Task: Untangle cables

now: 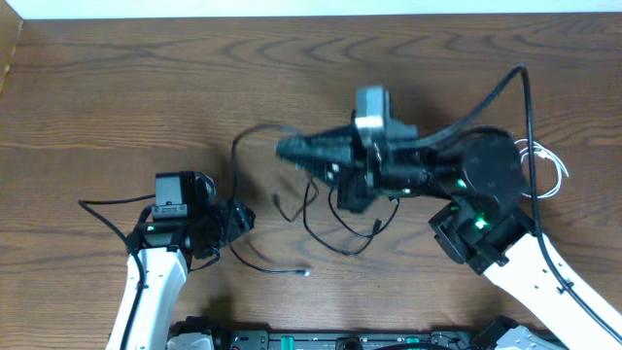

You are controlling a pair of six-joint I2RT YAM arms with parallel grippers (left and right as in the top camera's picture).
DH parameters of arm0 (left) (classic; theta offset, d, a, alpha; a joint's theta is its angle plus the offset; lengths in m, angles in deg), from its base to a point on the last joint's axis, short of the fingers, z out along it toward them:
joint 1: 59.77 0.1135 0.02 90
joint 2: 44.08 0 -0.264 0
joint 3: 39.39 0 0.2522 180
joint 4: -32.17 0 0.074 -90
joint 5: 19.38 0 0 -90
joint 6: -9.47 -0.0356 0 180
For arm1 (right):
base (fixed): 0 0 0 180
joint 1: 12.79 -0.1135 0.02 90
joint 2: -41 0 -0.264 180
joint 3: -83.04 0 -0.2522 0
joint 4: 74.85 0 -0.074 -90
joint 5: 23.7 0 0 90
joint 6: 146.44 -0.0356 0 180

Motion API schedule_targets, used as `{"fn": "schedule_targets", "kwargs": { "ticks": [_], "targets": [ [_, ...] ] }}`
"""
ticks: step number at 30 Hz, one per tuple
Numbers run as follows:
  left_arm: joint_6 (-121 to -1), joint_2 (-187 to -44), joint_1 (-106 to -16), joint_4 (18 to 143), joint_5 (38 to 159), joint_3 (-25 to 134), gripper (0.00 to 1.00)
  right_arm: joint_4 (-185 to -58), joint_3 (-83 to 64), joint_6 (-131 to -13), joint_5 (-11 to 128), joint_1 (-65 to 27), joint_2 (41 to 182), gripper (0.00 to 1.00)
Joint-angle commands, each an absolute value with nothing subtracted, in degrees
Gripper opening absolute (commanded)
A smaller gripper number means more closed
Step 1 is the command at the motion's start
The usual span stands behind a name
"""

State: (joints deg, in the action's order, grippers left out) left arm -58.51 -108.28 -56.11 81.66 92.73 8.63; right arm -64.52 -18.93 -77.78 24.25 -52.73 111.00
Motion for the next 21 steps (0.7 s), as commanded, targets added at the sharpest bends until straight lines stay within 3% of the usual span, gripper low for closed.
{"fn": "schedule_targets", "kwargs": {
  "ticks": [1,9,13,15,21],
  "targets": [
    [-65.2,-108.4,-55.9,81.9,92.1,7.5,0.79,-69.8,-17.8,-73.6,37.8,-52.1,110.6,0.01],
    [-65.9,-108.4,-55.9,81.5,90.3,7.5,0.8,-74.8,-17.8,-66.6,45.1,-51.8,112.2,0.01],
    [-65.9,-108.4,-55.9,81.5,88.9,7.5,0.81,-71.1,-17.8,-64.6,45.2,-50.6,111.9,0.01],
    [-65.9,-108.4,-55.9,81.5,88.9,7.5,0.87,-68.0,-17.8,-64.5,45.2,-49.2,111.5,0.01],
    [-65.9,-108.4,-55.9,81.5,88.9,7.5,0.88,-63.6,-17.8,-64.5,45.2,-42.0,109.8,0.01]
  ]
}}
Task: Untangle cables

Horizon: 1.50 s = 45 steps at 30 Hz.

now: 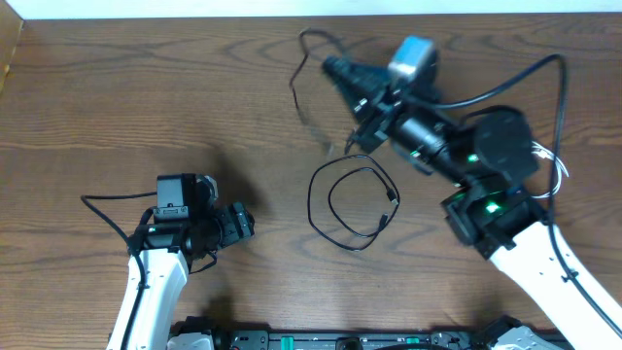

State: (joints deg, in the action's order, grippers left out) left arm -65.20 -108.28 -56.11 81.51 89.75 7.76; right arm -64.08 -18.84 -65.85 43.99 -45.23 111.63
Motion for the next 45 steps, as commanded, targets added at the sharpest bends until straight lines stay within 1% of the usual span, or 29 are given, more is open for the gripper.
{"fn": "schedule_targets", "kwargs": {
  "ticks": [1,5,9,20,26,32,39,45],
  "targets": [
    [-65.9,-108.4,-55.9,81.5,88.9,7.5,0.88,-63.9,-17.8,-64.5,45.2,-40.6,109.6,0.01],
    [-65.9,-108.4,-55.9,81.5,88.9,7.5,0.88,-67.4,-17.8,-64.5,45.2,-34.9,109.1,0.01],
    [-65.9,-108.4,-55.9,81.4,88.9,7.5,0.88,-73.8,-17.8,-64.5,46.4,-29.0,109.5,0.01],
    [-65.9,-108.4,-55.9,81.5,88.9,7.5,0.88,-90.0,-17.9,-64.5,59.9,-16.0,113.4,0.01],
    [-65.9,-108.4,-55.9,81.5,88.9,7.5,0.88,-98.0,-17.9,-64.7,71.9,-9.7,116.8,0.01],
    [-65.9,-108.4,-55.9,81.5,88.9,7.5,0.88,-104.4,-17.9,-70.0,81.2,-2.9,120.6,0.01],
    [-65.9,-108.4,-55.9,81.5,88.9,7.5,0.88,-110.5,-17.9,-76.7,81.4,5.1,126.2,0.01],
    [-65.9,-108.4,-55.9,81.5,88.9,7.5,0.88,-114.0,-17.9,-81.9,80.8,8.8,130.9,0.01]
  ]
}}
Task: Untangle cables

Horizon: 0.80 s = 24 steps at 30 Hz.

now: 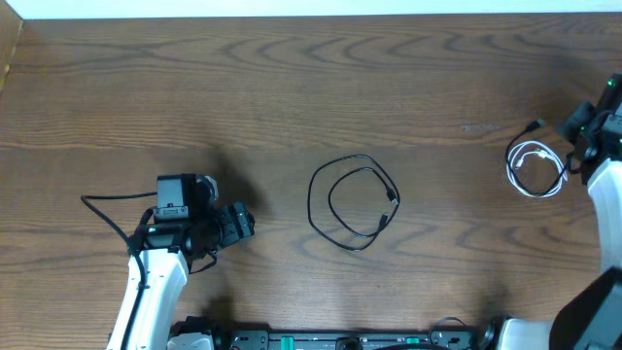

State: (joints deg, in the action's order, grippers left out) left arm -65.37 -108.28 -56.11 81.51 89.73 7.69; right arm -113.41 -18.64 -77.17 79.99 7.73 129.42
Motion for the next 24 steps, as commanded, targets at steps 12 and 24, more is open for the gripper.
{"fn": "schedule_targets", "kwargs": {
  "ticks": [12,24],
  "targets": [
    [-65.9,-108.4,-55.9,81.5,88.9,7.5,0.88,-108.2,-17.9,-72.5,48.6,8.7,135.3,0.01],
    [-65.9,-108.4,-55.9,81.5,88.9,7.5,0.88,-105.3,-17.9,-50.6,20.6,2.5,135.3,0.01]
  ]
}}
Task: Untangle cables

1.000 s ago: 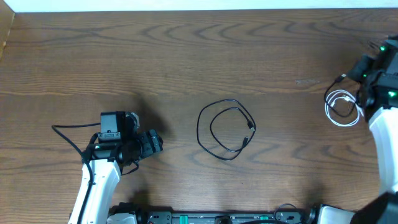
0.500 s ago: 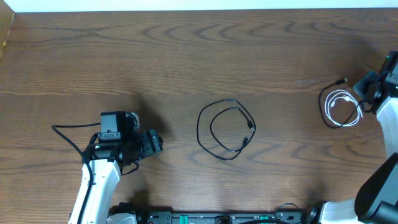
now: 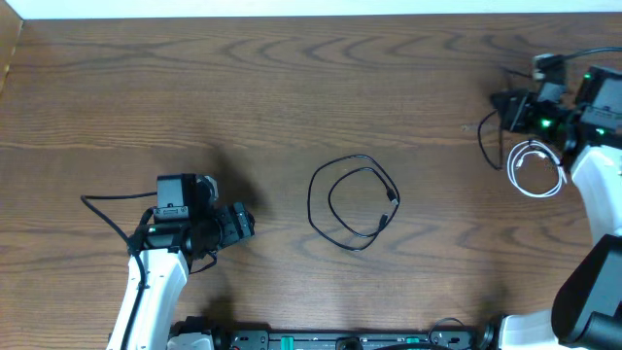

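Observation:
One black cable [image 3: 350,204] lies by itself as a loose double loop in the middle of the table. At the far right a white cable [image 3: 536,167] is coiled flat. Just behind that coil my right gripper [image 3: 502,105] points left, apparently shut on a second thin black cable [image 3: 483,144] that hangs from it in a curve toward the white coil. My left gripper [image 3: 243,223] rests at the front left, well clear of the centre loop, with nothing seen in it; its jaws are too dark to read.
The left arm's own black lead [image 3: 107,206] trails over the table to the left of its wrist. The right arm's body [image 3: 593,185] covers the table's right edge. A pale wall strip runs along the back edge [image 3: 292,8].
My right gripper, then at the far right edge beside the white coil, now sits further left and back with a thin black cable hanging from it. The centre loop and left arm are unchanged.
My right gripper was first over a tangle of black cables at the centre, near the left gripper. Then it held one cable up at the back while the other lay looped alone. Then it was at the far right, and now holds its cable by the white coil.

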You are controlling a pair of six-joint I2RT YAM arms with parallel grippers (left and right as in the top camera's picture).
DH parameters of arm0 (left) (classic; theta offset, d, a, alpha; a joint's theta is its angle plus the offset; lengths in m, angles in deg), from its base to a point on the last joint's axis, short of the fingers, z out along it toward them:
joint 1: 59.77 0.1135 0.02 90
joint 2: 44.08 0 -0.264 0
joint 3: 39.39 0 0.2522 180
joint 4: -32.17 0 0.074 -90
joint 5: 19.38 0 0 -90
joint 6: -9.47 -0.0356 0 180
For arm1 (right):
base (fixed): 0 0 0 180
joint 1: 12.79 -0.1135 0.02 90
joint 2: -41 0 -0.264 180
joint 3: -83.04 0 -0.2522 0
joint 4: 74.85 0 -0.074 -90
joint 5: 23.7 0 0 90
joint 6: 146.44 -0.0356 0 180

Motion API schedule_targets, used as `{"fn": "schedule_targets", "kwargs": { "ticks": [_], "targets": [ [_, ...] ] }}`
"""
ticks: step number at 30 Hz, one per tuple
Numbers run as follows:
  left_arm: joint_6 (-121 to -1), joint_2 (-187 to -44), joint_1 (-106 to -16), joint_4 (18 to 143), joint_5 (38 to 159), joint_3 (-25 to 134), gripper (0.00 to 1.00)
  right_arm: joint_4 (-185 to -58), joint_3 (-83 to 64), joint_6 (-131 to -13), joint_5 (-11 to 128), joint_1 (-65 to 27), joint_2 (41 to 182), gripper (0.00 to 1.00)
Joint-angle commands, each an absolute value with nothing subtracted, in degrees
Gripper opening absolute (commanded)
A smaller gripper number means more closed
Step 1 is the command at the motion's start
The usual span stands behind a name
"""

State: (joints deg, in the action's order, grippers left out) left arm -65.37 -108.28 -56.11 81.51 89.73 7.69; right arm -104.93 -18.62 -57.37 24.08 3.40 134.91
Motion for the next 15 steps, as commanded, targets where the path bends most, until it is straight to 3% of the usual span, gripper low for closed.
{"fn": "schedule_targets", "kwargs": {
  "ticks": [1,8,15],
  "targets": [
    [-65.9,-108.4,-55.9,81.5,88.9,7.5,0.88,-105.4,-17.9,-50.6,22.5,2.3,135.3,0.01],
    [-65.9,-108.4,-55.9,81.5,88.9,7.5,0.88,-107.8,-18.0,-52.4,39.0,2.1,135.4,0.01],
    [-65.9,-108.4,-55.9,81.5,88.9,7.5,0.88,-108.4,-18.2,-55.3,44.7,2.1,135.4,0.01]
  ]
}}
